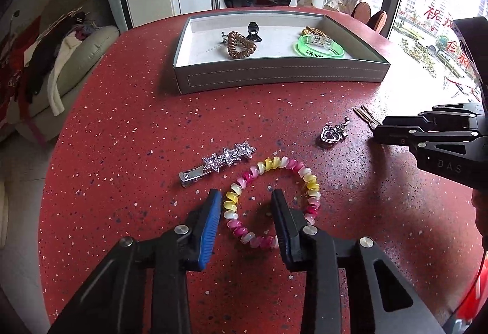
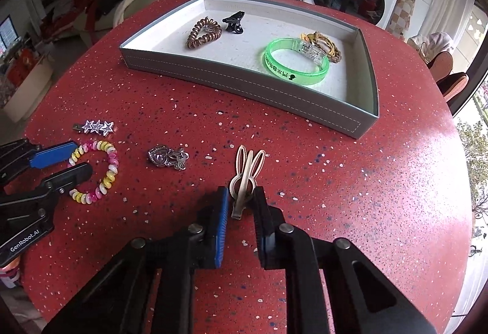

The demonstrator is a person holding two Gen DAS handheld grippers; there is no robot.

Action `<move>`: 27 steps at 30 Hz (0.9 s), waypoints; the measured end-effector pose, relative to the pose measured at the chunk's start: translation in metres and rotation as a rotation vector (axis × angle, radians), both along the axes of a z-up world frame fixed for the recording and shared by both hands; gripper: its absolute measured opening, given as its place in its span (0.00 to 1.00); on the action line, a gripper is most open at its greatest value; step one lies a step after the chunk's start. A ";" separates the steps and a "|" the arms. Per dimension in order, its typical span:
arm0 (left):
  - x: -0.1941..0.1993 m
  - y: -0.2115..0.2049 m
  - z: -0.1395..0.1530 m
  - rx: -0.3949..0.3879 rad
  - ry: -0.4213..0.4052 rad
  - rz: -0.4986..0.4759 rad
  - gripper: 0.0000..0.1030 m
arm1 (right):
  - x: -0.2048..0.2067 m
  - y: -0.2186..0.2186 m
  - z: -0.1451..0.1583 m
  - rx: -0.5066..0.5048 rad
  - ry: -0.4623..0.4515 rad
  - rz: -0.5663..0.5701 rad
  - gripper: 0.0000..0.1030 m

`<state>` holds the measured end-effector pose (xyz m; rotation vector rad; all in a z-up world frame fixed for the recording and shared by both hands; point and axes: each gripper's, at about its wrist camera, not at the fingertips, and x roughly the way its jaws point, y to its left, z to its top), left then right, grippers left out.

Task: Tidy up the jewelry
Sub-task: 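Grasp the beaded bracelet with left tool while right grasps the gold bunny clip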

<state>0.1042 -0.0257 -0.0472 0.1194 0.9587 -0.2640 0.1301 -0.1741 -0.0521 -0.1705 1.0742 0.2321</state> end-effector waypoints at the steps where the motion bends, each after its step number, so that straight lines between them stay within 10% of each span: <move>1: 0.000 0.001 0.000 0.000 -0.002 0.001 0.47 | -0.001 0.000 0.000 0.003 0.001 -0.007 0.09; 5: -0.001 0.002 0.001 -0.007 0.001 -0.005 0.27 | -0.005 -0.001 0.000 0.007 -0.006 -0.034 0.09; 27: -0.007 0.018 0.041 -0.146 -0.050 -0.023 0.27 | -0.027 -0.027 0.029 0.191 -0.073 -0.146 0.09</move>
